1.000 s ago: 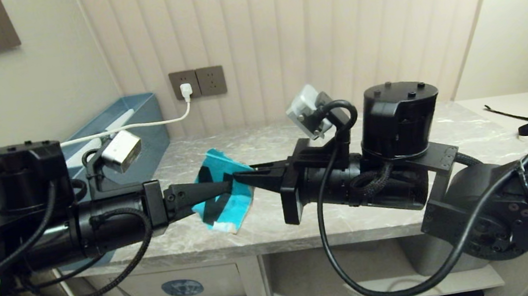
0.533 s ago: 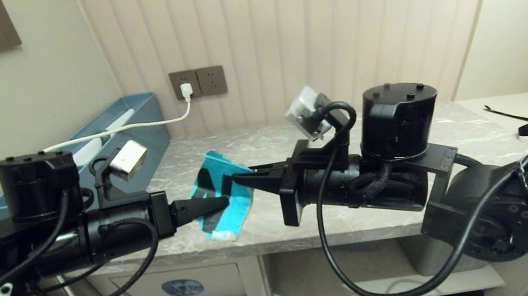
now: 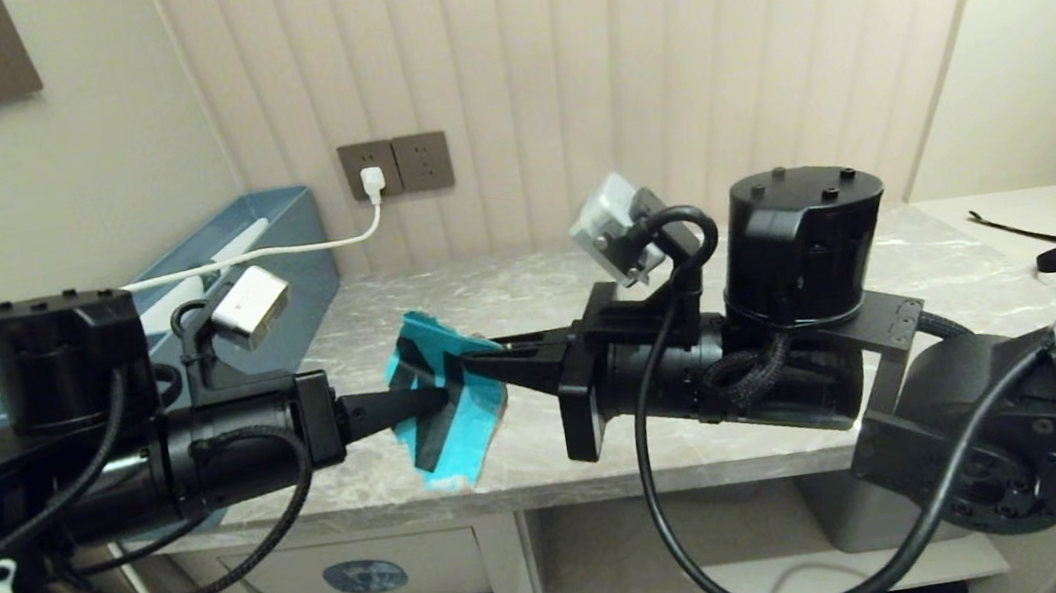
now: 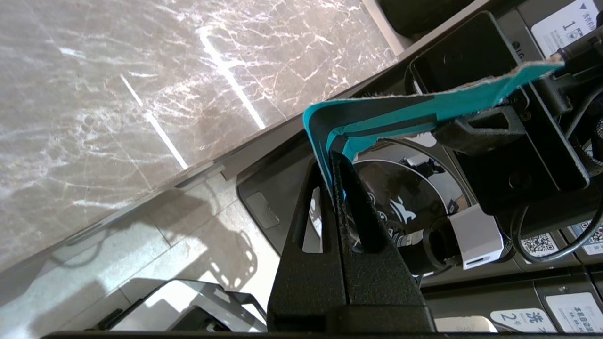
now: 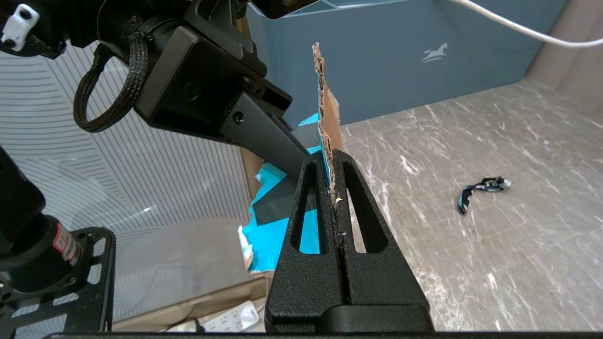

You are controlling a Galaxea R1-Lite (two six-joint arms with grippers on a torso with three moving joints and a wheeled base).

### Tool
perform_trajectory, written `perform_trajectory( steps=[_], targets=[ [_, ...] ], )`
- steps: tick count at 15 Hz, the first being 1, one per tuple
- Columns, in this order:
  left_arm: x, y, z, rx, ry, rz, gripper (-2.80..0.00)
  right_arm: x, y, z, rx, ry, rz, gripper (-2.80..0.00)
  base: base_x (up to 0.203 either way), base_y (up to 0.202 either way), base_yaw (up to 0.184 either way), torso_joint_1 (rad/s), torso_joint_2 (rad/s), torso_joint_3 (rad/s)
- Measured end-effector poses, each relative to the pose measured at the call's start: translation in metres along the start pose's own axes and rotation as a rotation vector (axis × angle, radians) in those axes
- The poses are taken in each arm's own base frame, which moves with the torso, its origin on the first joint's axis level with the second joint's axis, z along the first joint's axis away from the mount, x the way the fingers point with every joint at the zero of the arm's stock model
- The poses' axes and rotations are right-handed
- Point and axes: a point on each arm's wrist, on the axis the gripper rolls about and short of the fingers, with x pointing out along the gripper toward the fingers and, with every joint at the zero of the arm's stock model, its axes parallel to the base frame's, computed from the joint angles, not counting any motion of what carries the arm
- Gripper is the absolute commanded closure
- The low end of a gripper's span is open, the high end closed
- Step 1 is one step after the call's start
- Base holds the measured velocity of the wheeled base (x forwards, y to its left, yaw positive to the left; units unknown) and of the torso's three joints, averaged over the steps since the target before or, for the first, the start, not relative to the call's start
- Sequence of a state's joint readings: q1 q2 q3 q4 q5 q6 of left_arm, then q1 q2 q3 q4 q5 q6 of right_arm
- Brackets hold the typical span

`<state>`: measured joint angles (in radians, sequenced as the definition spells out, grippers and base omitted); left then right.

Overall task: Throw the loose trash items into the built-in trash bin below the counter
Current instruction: Hand it to the other hand, then put the garbage in the trash can

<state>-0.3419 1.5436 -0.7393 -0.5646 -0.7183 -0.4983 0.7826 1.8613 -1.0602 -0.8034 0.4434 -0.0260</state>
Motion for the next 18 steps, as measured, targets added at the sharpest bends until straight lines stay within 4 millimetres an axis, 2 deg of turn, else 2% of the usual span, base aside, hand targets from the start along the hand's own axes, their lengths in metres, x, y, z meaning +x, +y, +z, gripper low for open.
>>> perform_trajectory(
  steps=[6, 11, 12, 15, 17, 18],
  targets=[
    [-0.004, -0.005, 0.004, 0.022, -0.022, -0.002, 0.0, -0.01, 0.004, -0.003, 0.012, 0.021, -0.008, -2.8, 0.0, 0.0, 0.0, 0.0, 0.0, 0.0],
    [-0.005, -0.007, 0.01, 0.053, -0.103, 0.072, 0.0, -0.043, -0.018, 0.005, 0.04, 0.007, -0.151, -2.8, 0.0, 0.0, 0.0, 0.0, 0.0, 0.0],
    [-0.004, -0.006, 0.013, 0.067, -0.143, 0.103, 0.0, -0.055, -0.024, 0.008, 0.037, 0.003, -0.19, 0.0, 0.0, 0.0, 0.0, 0.0, 0.0, 0.0],
    [-0.002, -0.003, 0.016, 0.105, -0.231, 0.183, 0.0, -0.115, -0.052, 0.008, 0.05, 0.01, -0.388, 0.0, 0.0, 0.0, 0.0, 0.0, 0.0, 0.0],
    [-0.002, -0.001, 0.014, 0.104, -0.243, 0.222, 0.0, -0.168, -0.067, 0.009, 0.053, 0.006, -0.569, 0.0, 0.0, 0.0, 0.0, 0.0, 0.0, 0.0],
    [-0.003, -0.001, 0.013, 0.112, -0.246, 0.224, 0.0, -0.196, -0.068, 0.01, 0.053, 0.003, -0.67, 0.0, 0.0, 0.0, 0.0, 0.0, 0.0, 0.0]
  ],
)
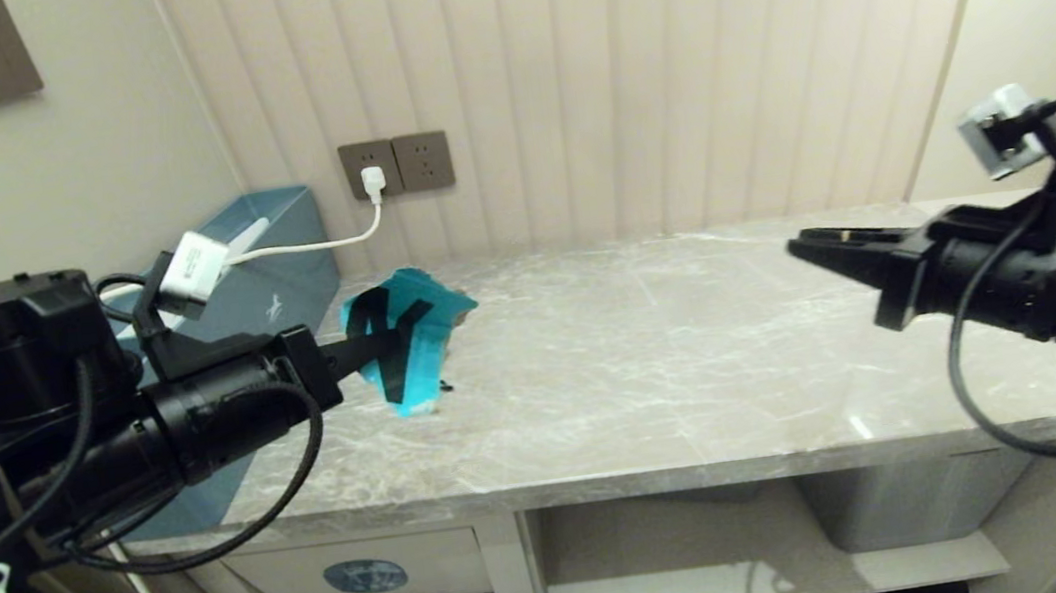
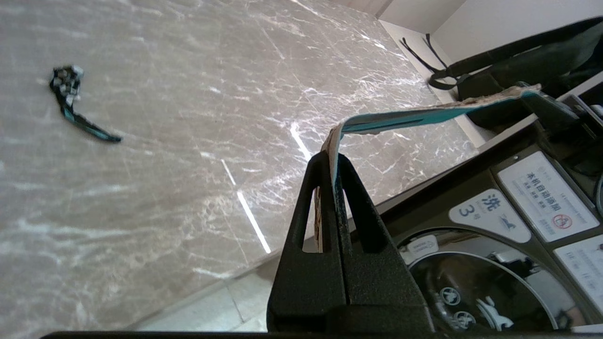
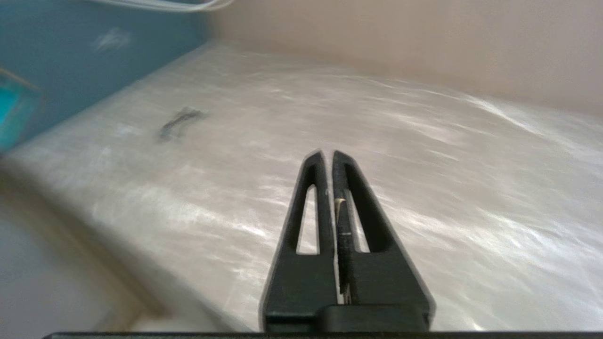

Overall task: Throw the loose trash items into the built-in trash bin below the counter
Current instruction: Put the garbage in the trash can

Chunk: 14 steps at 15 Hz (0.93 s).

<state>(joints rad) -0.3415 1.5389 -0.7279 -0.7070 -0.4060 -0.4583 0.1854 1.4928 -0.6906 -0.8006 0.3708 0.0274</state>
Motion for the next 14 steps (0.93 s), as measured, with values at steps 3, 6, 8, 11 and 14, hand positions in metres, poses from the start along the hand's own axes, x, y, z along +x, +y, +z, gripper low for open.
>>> perform_trajectory(
  steps=[3, 6, 8, 11, 14],
  targets=[
    [-0.002, -0.004, 0.005, 0.06, -0.056, -0.03, 0.0, -0.072, -0.012, -0.024, 0.01, 0.046, -0.245, 0.0, 0.0, 0.0, 0.0, 0.0, 0.0, 0.0],
    [-0.008, -0.007, 0.006, 0.099, -0.131, -0.065, 0.0, -0.135, 0.015, -0.08, 0.061, 0.188, -0.349, 0.0, 0.0, 0.0, 0.0, 0.0, 0.0, 0.0],
    [-0.019, -0.009, 0.001, 0.108, -0.153, -0.054, 0.0, -0.169, 0.037, -0.104, 0.072, 0.256, -0.377, 0.0, 0.0, 0.0, 0.0, 0.0, 0.0, 0.0],
    [-0.037, -0.008, 0.003, 0.152, -0.251, 0.112, 0.0, -0.207, 0.063, -0.121, 0.068, 0.315, -0.431, 0.0, 0.0, 0.0, 0.0, 0.0, 0.0, 0.0],
    [-0.061, -0.006, 0.007, 0.19, -0.341, 0.245, 0.0, -0.232, 0.079, -0.138, 0.04, 0.342, -0.501, 0.0, 0.0, 0.0, 0.0, 0.0, 0.0, 0.0]
  ],
)
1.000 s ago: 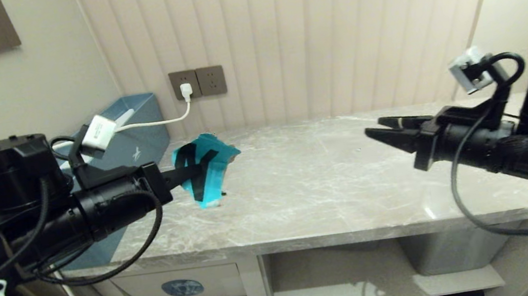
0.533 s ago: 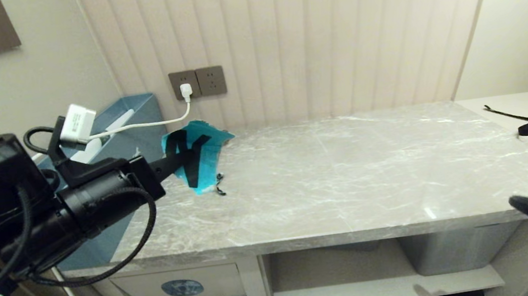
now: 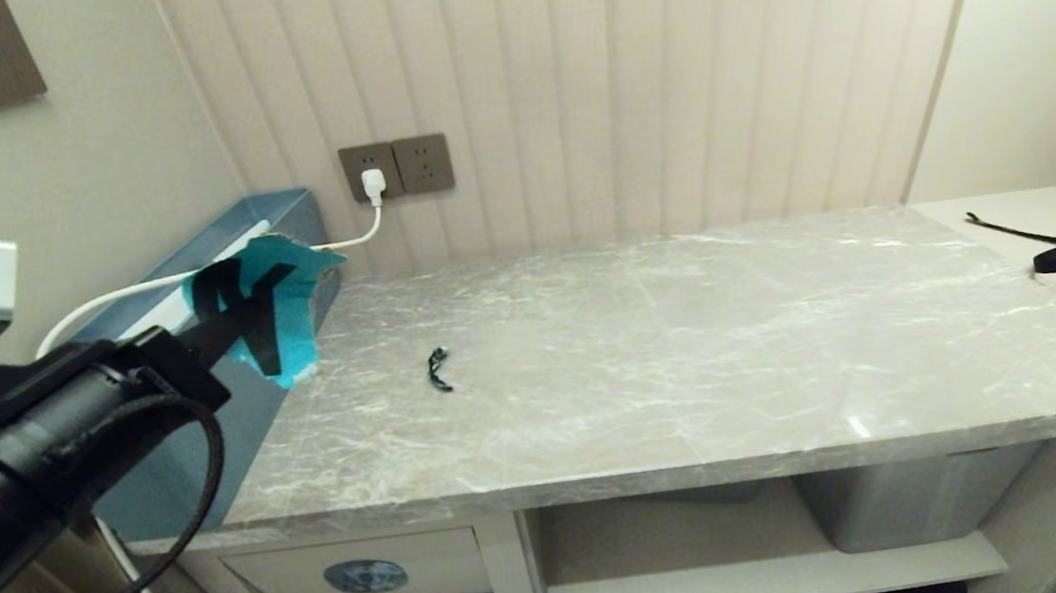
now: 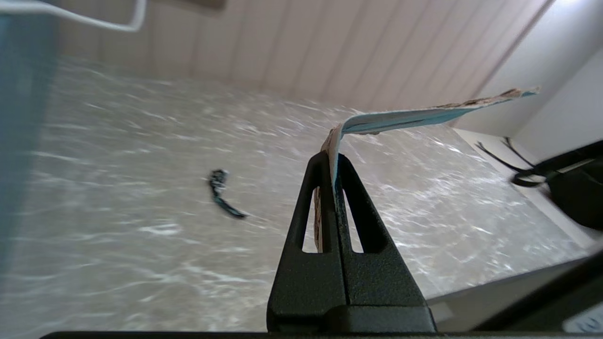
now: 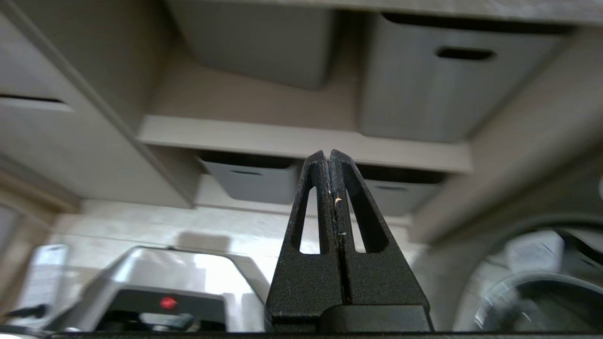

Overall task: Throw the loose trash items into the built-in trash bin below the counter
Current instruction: Put the garbage in the trash can

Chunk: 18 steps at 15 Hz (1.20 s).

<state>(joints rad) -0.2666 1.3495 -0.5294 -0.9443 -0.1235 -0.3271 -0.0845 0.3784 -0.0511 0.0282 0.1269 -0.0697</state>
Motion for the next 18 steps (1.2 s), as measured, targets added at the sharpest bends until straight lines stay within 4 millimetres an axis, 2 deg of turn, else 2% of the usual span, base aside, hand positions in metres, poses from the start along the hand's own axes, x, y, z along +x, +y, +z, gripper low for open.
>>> perform_trajectory(
  steps=[3, 5, 8, 15, 18],
  targets=[
    [-0.036, 0.006, -0.007, 0.098, -0.002, 0.05, 0.0, -0.004, 0.0, -0.004, -0.001, -0.102, -0.035, 0.0, 0.0, 0.0, 0.0, 0.0, 0.0, 0.0],
    [-0.063, 0.006, -0.013, 0.137, -0.008, 0.072, 0.0, -0.007, 0.0, -0.008, 0.047, -0.044, 0.031, 0.0, 0.0, 0.0, 0.0, 0.0, 0.0, 0.0],
    [-0.093, 0.003, -0.014, 0.153, -0.027, 0.087, 0.0, -0.007, 0.0, -0.008, 0.066, 0.011, 0.125, 0.0, 0.0, 0.0, 0.0, 0.0, 0.0, 0.0],
    [-0.15, 0.0, -0.034, 0.138, 0.048, 0.187, 0.0, -0.006, -0.001, -0.013, -0.102, 0.011, 0.012, 0.0, 0.0, 0.0, 0.0, 0.0, 0.0, 0.0],
    [-0.159, -0.002, -0.035, 0.14, 0.03, 0.184, 0.0, -0.001, -0.001, -0.012, -0.101, 0.083, -0.013, 0.0, 0.0, 0.0, 0.0, 0.0, 0.0, 0.0]
  ],
)
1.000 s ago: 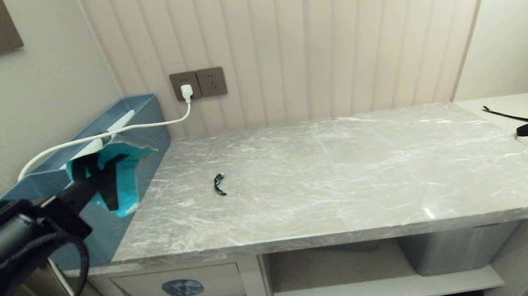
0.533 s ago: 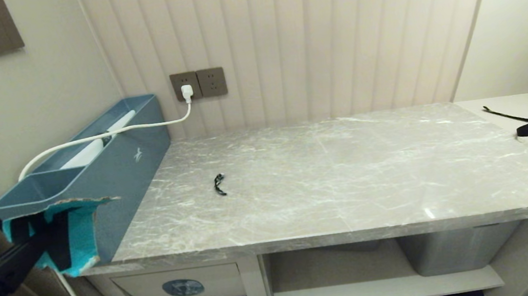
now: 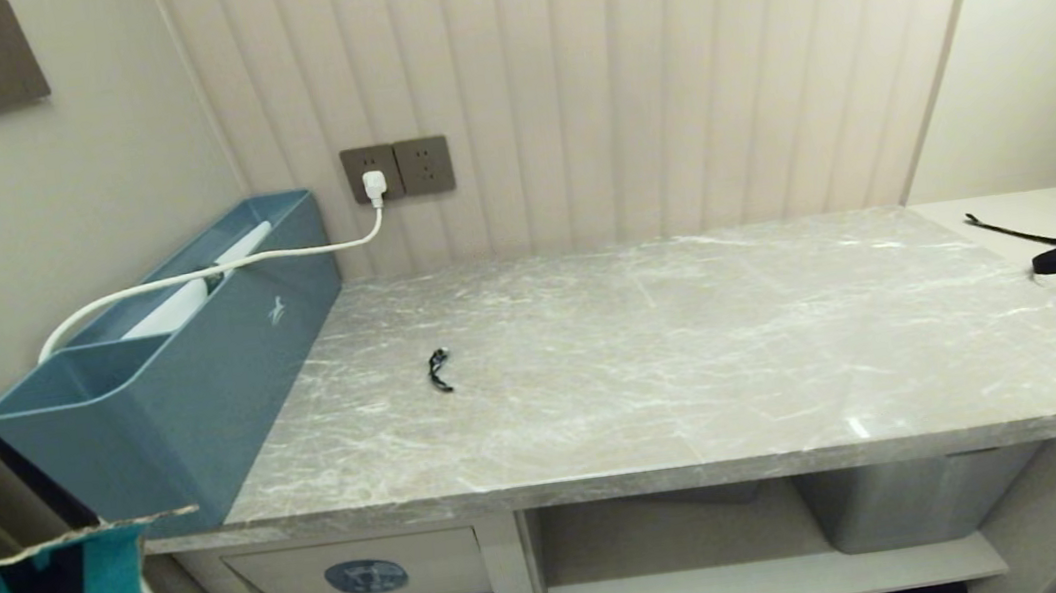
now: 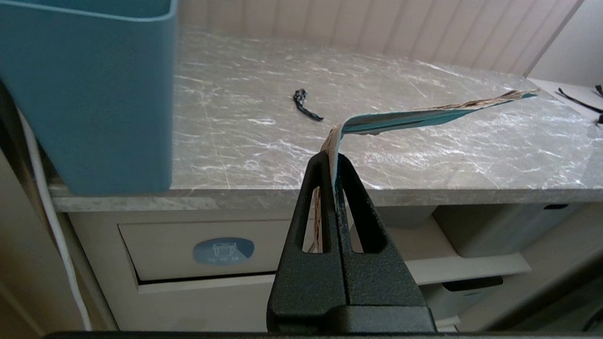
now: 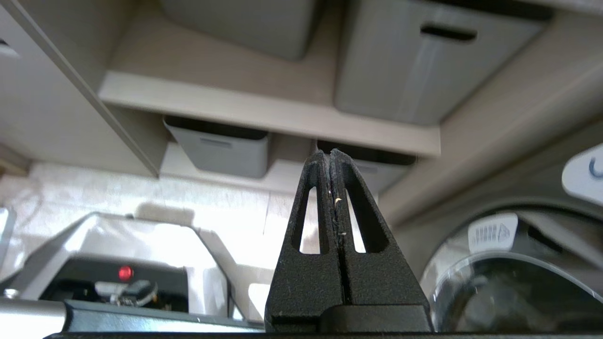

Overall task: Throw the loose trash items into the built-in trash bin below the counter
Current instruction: Put the garbage in the trash can

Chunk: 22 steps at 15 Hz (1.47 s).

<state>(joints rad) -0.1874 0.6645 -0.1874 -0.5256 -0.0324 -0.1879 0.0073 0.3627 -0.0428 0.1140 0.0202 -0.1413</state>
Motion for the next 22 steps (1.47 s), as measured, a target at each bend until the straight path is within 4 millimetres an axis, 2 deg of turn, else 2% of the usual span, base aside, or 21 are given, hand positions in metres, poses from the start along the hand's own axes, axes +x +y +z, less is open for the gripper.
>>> perform_trajectory(
  steps=[3, 6, 9, 12, 17, 22],
  targets=[
    [-0.003, -0.001, 0.003, 0.001, -0.021, -0.005, 0.0, -0.003, 0.0, -0.001, 0.001, -0.044, -0.022, 0.0, 0.0, 0.0, 0.0, 0.0, 0.0, 0.0],
    [-0.004, 0.0, 0.001, 0.019, -0.019, -0.004, 0.0, -0.014, 0.002, -0.008, -0.001, -0.203, -0.042, 0.0, 0.0, 0.0, 0.0, 0.0, 0.0, 0.0],
    [-0.005, 0.001, -0.004, 0.141, -0.006, 0.025, 0.0, -0.02, 0.002, -0.013, 0.011, -0.335, -0.051, 0.0, 0.0, 0.0, 0.0, 0.0, 0.0, 0.0],
    [-0.008, 0.004, -0.016, 0.237, 0.026, 0.072, 0.0, -0.022, 0.003, -0.015, 0.012, -0.369, -0.055, 0.0, 0.0, 0.0, 0.0, 0.0, 0.0, 0.0],
    [-0.014, 0.008, -0.031, 0.248, 0.115, 0.123, 0.0, -0.023, 0.003, -0.016, 0.018, -0.38, -0.057, 0.0, 0.0, 0.0, 0.0, -0.124, 0.28, 0.144],
    [-0.041, 0.011, -0.053, 0.24, 0.207, 0.106, 0.0, -0.023, 0.003, -0.015, 0.107, -0.385, -0.045, 0.0, 0.0, 0.0, 0.0, -0.234, 0.52, 0.279]
  ],
)
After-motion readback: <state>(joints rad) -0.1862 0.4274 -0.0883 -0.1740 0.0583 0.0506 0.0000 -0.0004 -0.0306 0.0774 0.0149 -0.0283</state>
